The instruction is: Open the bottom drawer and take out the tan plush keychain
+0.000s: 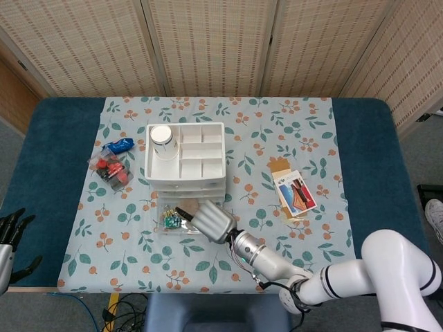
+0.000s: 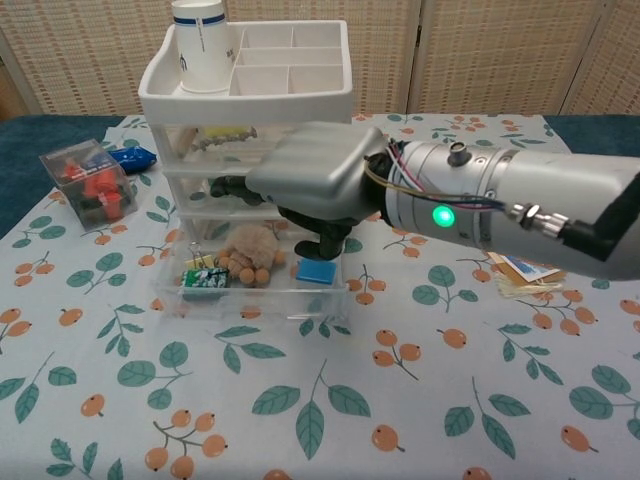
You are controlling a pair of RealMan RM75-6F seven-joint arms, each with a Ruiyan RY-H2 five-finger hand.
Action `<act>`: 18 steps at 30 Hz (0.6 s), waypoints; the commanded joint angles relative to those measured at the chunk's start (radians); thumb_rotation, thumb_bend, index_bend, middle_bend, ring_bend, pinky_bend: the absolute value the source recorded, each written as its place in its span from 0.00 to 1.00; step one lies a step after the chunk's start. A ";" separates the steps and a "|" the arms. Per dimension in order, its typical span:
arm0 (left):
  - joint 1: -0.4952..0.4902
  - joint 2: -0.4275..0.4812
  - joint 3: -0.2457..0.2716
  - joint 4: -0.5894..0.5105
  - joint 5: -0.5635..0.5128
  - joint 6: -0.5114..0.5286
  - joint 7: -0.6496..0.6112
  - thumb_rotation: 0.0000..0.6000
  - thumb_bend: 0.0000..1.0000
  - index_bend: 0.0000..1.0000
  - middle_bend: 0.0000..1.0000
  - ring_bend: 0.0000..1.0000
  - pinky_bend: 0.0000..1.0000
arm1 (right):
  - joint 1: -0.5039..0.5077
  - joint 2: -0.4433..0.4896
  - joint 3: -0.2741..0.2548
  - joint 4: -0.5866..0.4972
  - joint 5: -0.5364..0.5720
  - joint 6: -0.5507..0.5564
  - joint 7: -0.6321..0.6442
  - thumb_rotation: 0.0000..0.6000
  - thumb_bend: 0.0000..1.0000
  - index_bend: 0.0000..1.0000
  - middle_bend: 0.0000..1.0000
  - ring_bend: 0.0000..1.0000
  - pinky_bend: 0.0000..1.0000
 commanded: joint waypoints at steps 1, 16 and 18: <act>-0.001 0.001 -0.001 -0.001 0.000 0.000 0.000 1.00 0.21 0.15 0.08 0.09 0.09 | 0.014 -0.049 0.002 0.061 -0.037 0.009 -0.036 1.00 0.31 0.05 0.82 0.94 1.00; 0.004 0.003 -0.004 -0.002 -0.008 0.000 -0.003 1.00 0.21 0.15 0.08 0.09 0.09 | 0.039 -0.166 0.016 0.295 -0.155 -0.071 -0.075 1.00 0.21 0.12 0.87 0.98 1.00; 0.006 0.003 -0.005 0.000 -0.011 0.002 -0.006 1.00 0.21 0.15 0.08 0.09 0.09 | 0.045 -0.180 0.021 0.320 -0.154 -0.090 -0.082 1.00 0.22 0.12 0.87 0.98 1.00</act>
